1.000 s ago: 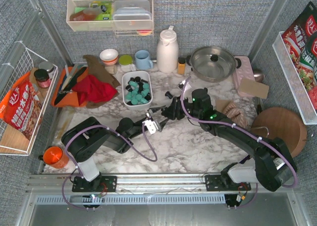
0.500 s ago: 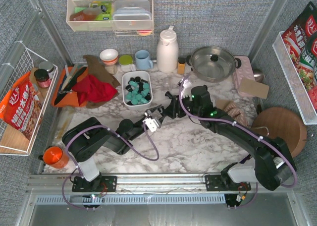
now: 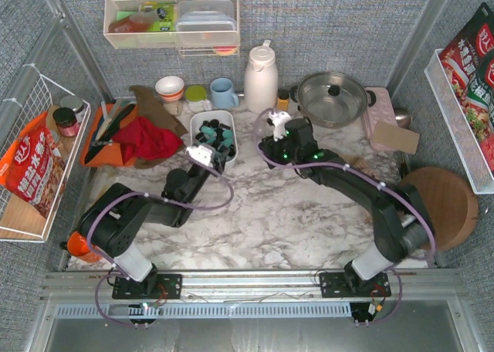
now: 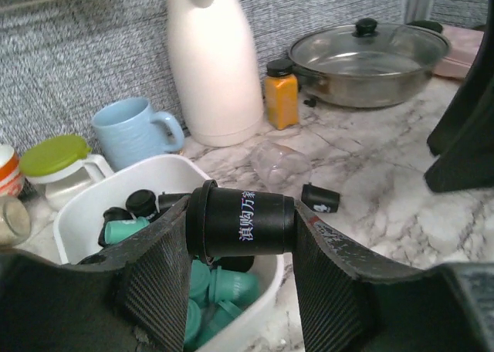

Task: Mix the coffee capsules in the storage basket

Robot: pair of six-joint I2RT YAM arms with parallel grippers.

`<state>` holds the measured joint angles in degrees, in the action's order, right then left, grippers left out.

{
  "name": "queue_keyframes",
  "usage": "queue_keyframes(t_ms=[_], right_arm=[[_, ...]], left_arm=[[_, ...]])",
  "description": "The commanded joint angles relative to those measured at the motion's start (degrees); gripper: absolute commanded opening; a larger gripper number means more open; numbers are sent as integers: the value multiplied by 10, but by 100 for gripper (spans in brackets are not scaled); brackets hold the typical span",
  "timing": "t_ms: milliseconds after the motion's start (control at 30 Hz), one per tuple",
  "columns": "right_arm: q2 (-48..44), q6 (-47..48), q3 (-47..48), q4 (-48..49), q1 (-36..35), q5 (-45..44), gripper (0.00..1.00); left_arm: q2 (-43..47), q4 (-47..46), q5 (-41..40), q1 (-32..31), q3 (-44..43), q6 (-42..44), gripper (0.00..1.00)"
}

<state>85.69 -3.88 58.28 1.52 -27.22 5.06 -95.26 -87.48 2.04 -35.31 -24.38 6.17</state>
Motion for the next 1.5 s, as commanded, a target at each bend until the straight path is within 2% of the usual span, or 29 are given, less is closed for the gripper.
queue_keyframes(t_ms=[0,133,300,433,600,767,1000,1133,1300,1467], right_arm=[[94,107,60,10,2,-30,57],[182,144,117,8,2,-41,57],[255,173,180,-11,4,-55,57],[296,187,209,-12,9,-56,57],[323,177,229,-14,22,-29,57],[340,159,244,-13,35,-1,57],[368,157,295,-55,40,19,56],[388,158,332,-92,40,21,56],[402,158,356,-115,40,22,55],[402,158,357,-120,39,19,53]], left_arm=[[14,175,3,36,-53,-102,29],[0,243,5,86,-97,-172,29],[-41,333,57,148,-175,-234,30],[-79,401,59,171,-244,-228,30],[-140,525,8,175,-348,-197,33],[-168,635,-5,175,-418,-169,34],[-154,727,-40,173,-421,-158,36],[-142,742,-32,170,-404,-166,38],[-117,713,-18,168,-372,-180,46],[-75,683,-3,160,-352,-179,60]])
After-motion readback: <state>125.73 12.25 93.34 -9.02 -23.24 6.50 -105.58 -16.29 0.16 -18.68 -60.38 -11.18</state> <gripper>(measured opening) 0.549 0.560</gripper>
